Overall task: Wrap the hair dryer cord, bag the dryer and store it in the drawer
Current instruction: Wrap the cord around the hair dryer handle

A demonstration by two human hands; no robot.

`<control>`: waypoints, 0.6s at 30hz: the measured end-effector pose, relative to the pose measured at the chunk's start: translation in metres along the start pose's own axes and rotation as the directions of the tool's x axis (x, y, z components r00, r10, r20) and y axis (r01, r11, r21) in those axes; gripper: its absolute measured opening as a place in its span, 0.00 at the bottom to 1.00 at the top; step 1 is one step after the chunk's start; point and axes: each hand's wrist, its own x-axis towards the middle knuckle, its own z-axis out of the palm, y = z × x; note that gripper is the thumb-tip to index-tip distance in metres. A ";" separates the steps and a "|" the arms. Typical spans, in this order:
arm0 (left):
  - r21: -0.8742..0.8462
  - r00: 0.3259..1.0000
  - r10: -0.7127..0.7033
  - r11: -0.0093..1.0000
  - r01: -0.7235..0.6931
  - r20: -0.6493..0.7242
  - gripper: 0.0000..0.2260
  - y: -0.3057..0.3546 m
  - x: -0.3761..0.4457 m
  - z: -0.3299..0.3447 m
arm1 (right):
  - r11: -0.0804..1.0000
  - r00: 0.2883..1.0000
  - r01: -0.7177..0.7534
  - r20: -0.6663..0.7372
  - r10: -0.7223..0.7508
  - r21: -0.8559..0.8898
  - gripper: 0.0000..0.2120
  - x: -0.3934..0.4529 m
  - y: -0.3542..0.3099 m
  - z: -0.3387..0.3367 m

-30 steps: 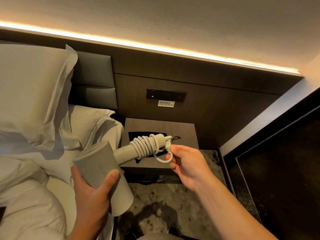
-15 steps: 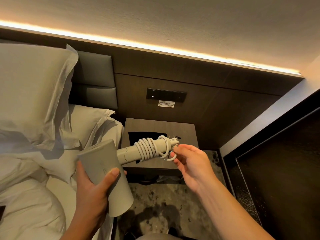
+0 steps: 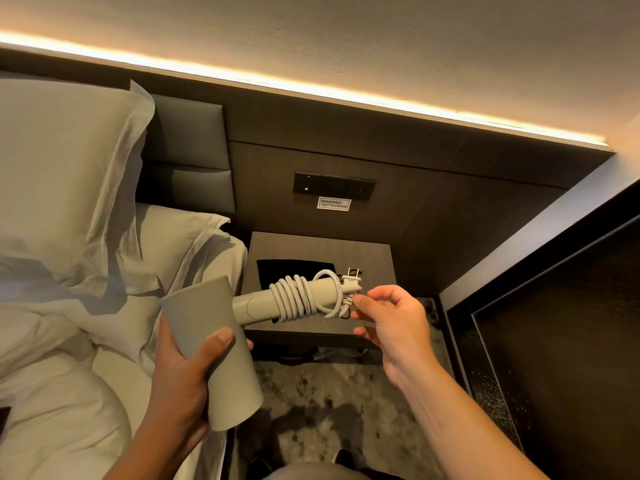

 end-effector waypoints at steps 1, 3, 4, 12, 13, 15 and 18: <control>-0.016 1.000 -0.021 1.000 0.022 0.007 0.27 0.000 0.001 0.000 | 0.999 1.000 0.007 -0.008 -0.007 -0.035 0.06 0.000 0.001 0.000; -0.026 0.998 -0.056 0.998 0.056 0.023 0.27 0.001 0.002 -0.001 | 0.989 0.996 0.065 -0.047 -0.072 -0.133 0.07 0.001 0.004 0.000; -0.013 0.998 -0.064 0.998 0.065 0.025 0.27 0.001 0.002 0.000 | 0.970 0.985 0.134 -0.075 -0.152 -0.204 0.08 0.002 0.004 -0.001; 0.084 0.977 -0.176 0.982 0.167 0.123 0.29 0.009 0.008 0.006 | 0.355 0.732 0.681 0.579 -0.359 -0.641 0.12 0.012 -0.040 -0.021; 0.098 0.974 -0.183 0.980 0.171 0.134 0.28 0.010 0.009 0.006 | 0.333 0.748 0.660 0.630 -0.208 -0.673 0.13 0.016 -0.047 -0.024; 0.124 0.968 -0.199 0.976 0.181 0.153 0.28 0.011 0.010 0.006 | 0.363 0.758 0.612 0.652 -0.016 -0.703 0.16 0.022 -0.055 -0.028; 0.117 0.947 -0.253 0.965 0.233 0.197 0.32 0.013 0.013 0.006 | 0.491 0.727 0.583 0.685 0.039 -0.647 0.20 0.024 -0.059 -0.029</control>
